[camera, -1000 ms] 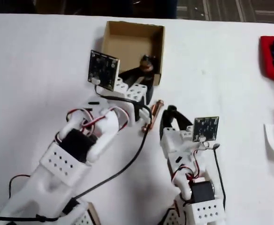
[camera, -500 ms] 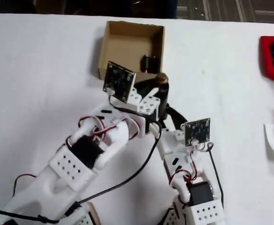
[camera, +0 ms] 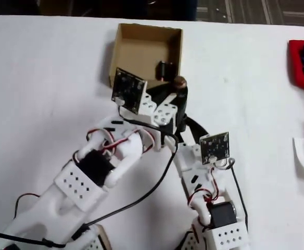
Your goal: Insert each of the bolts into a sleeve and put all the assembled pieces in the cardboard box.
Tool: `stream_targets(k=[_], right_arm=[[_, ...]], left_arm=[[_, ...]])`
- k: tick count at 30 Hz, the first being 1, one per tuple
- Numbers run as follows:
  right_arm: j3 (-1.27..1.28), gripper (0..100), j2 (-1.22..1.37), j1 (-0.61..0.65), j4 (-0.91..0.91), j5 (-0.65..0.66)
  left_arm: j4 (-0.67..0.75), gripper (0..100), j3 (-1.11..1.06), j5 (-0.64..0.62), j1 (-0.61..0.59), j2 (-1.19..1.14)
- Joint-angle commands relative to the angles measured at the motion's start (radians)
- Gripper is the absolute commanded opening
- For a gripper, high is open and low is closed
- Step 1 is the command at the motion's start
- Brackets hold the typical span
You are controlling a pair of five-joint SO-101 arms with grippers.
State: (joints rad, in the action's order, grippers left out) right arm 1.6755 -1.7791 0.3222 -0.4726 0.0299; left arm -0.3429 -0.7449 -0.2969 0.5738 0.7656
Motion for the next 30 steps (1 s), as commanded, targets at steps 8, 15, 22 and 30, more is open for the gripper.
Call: stream_targets(k=[8,15,22,30], right_arm=[[-0.017,2.0,-0.021,0.008,0.018,0.011],[-0.017,2.0,-0.021,0.007,0.018,0.011],[-0.015,2.0,-0.021,0.007,0.018,0.011],[-0.014,2.0,-0.021,0.002,0.018,0.011]], left_arm=[[0.066,3,0.064,-0.002,-0.025,-0.169],[0.075,3,0.073,-0.005,-0.020,-0.186],[0.069,3,0.068,-0.006,-0.005,-0.187],[0.055,3,0.068,-0.006,0.032,-0.187]])
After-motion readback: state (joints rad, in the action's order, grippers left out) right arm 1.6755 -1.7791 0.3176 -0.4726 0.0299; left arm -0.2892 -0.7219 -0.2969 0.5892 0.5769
